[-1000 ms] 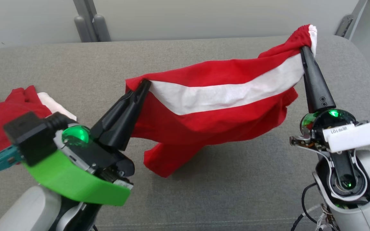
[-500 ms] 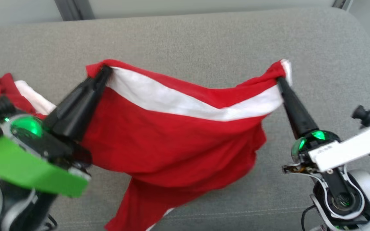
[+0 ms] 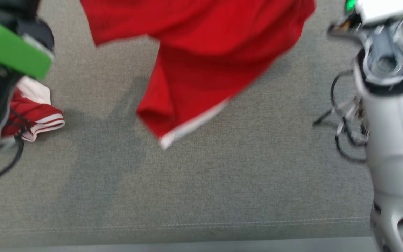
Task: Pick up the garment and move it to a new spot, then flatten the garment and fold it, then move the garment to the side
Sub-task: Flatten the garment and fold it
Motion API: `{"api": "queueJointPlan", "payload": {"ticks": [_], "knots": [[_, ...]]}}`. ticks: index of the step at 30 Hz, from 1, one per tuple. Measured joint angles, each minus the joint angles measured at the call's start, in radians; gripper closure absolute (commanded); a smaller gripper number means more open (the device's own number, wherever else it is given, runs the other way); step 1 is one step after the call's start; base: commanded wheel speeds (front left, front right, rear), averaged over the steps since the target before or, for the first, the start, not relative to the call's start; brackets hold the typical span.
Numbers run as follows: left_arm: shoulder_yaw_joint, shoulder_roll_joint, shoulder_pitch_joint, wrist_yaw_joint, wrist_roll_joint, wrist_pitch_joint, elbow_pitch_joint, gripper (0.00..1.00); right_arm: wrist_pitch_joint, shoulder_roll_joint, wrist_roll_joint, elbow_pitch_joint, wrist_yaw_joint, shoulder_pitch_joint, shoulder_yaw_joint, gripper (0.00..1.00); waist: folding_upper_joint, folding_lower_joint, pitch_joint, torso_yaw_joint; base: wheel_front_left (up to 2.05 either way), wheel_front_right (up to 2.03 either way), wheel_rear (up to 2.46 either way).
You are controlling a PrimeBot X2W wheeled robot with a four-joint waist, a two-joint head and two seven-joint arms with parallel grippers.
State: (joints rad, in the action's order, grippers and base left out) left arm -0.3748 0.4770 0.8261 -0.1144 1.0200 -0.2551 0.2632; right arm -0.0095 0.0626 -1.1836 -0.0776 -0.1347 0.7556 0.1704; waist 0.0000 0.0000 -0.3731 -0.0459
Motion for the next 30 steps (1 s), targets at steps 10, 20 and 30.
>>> {"api": "queueJointPlan", "payload": {"ticks": [10, 20, 30], "knots": [[0.046, -0.101, 0.168, 0.08, -0.114, 0.214, -0.047, 1.0, -0.017, 0.008, 0.048, -0.048, 0.002, 0.203, 0.03, 1.0, 0.0, 0.0001, -0.11, -0.025, 0.0, 0.0, 0.0], [-0.058, -0.174, -0.303, 0.098, -0.056, 0.318, -0.07, 1.0, -0.018, 0.043, -0.013, -0.085, 0.002, -0.214, 0.009, 1.0, 0.0, 0.0001, -0.079, -0.027, 0.0, 0.0, 0.0], [-0.059, -0.181, -0.565, 0.08, -0.019, 0.388, -0.076, 1.0, -0.025, 0.039, -0.052, -0.058, 0.013, -0.468, -0.007, 1.0, 0.0, 0.0, 0.01, -0.008, 0.0, 0.0, 0.0]]}}
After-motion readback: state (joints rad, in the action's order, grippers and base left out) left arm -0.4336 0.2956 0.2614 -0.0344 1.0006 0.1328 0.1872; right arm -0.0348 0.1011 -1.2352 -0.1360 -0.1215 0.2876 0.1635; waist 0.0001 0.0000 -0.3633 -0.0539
